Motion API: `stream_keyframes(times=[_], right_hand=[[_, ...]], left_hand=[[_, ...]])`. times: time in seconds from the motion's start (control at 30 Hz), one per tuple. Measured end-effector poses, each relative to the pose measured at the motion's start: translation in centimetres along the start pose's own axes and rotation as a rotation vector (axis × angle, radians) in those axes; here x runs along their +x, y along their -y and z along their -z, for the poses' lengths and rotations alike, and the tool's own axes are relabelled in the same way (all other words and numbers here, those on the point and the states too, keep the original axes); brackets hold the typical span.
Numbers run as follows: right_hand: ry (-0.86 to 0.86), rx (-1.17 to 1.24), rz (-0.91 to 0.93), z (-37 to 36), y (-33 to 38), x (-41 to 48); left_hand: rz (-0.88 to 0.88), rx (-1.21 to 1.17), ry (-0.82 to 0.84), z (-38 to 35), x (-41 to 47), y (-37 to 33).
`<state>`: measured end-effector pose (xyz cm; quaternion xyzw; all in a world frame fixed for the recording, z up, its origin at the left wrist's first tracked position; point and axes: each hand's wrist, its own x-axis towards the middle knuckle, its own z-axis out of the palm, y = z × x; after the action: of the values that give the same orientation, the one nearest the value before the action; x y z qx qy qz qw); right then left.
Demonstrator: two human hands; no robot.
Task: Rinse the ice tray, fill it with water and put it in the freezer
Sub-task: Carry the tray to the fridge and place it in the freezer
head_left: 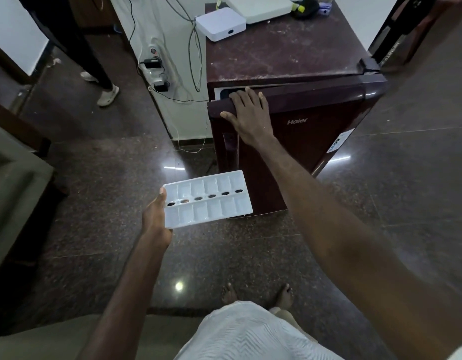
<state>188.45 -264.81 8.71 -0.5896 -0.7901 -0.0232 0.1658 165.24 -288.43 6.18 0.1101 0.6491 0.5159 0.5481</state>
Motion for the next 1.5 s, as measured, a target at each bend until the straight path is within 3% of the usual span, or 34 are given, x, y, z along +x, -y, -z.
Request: stream_keyframes(times=[0.5,0.87,1.2,1.37,1.5], right_hand=[[-0.294,0.123,0.058,3.1,-1.2,-7.4],[-0.065,0.221,0.043,8.1,-4.2,-15.0],[0.05,0.208,-0.185,12.4,-7.7,-21.1],[-0.033,0.029,-0.098,14.1,-11.2,-26.0],[-0.064,-0.044,-0.223,15.2,-15.7,-28.9]], left_hand=[[-0.032,0.107,0.086,2.7,-3.9,2.2],[-0.031,0.143,0.119,4.4,-9.1,7.1],[0.002,0.129,0.195,3.8,-13.2,12.6],[-0.015,0.108,0.209,3.3,-14.3,13.8],[-0.011,0.105,0.229,1.9,-15.0,14.5]])
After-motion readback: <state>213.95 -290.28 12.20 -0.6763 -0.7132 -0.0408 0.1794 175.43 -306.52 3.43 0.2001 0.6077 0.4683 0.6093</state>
